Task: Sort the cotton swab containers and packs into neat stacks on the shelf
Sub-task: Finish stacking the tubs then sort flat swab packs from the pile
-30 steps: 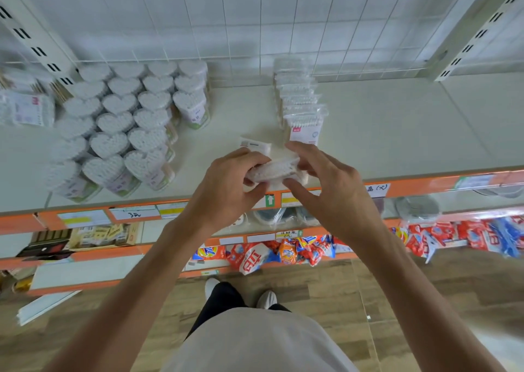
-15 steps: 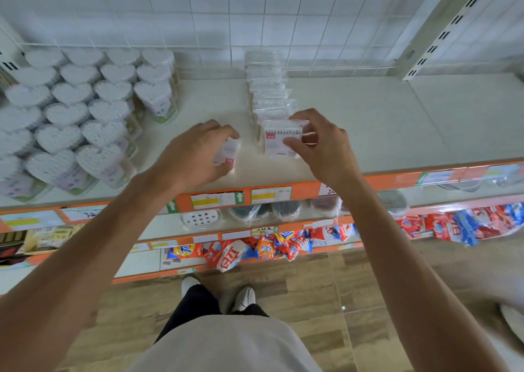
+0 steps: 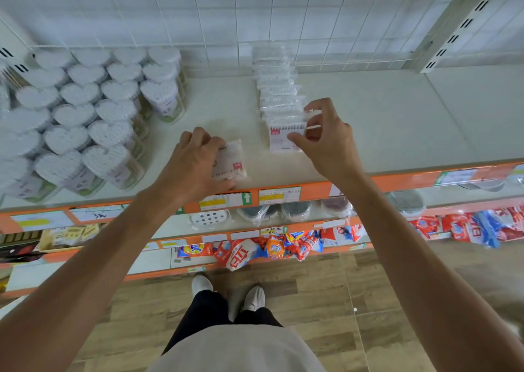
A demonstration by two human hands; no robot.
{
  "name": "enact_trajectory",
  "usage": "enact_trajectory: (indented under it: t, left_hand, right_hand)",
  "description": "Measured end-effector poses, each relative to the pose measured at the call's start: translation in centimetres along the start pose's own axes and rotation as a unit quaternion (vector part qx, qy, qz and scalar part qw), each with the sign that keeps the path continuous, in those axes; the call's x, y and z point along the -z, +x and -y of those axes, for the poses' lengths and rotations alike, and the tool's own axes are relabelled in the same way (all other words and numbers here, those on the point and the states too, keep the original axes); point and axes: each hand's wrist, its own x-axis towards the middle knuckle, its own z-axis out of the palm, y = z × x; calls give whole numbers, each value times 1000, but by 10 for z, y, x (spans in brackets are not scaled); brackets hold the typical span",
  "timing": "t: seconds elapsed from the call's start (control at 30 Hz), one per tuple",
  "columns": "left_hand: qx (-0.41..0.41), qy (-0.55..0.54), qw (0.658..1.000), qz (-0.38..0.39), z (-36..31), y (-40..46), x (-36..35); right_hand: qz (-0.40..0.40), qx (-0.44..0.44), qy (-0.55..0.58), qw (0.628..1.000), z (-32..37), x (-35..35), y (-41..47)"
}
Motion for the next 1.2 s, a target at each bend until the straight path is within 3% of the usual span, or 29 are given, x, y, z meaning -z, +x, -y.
enact_trajectory:
  t: [0.27, 0.53, 0.6, 0.7, 0.87, 1.03, 1.1, 1.2]
  left_hand:
    - [-17, -2, 1000, -16, 4, -4, 0]
    - [-3, -17, 998, -57, 10, -12, 13]
    - [-18, -24, 997, -70, 6, -22, 18]
    - [-38, -46, 995, -86, 5, -42, 25]
    - [-105, -67, 988, -92, 0, -56, 34]
    - [-193, -54, 972, -120, -17, -59, 40]
    - [-162, -86, 976, -114, -17, -61, 37]
    - [-21, -280, 960, -27, -15, -66, 31]
  right_hand:
    - [3, -23, -3, 1000, -1, -2, 5]
    - [-4, -5, -76, 997, 4, 1, -1]
    - [-2, -3, -119, 993, 10, 6, -10]
    - [-32, 70, -211, 974, 30, 16, -40]
    - [118, 132, -140, 974, 63, -1, -82]
    - [131, 80, 2, 988, 76, -17, -86]
    - [116, 42, 56, 991, 76, -17, -86]
    - [84, 23, 87, 992, 73, -20, -91]
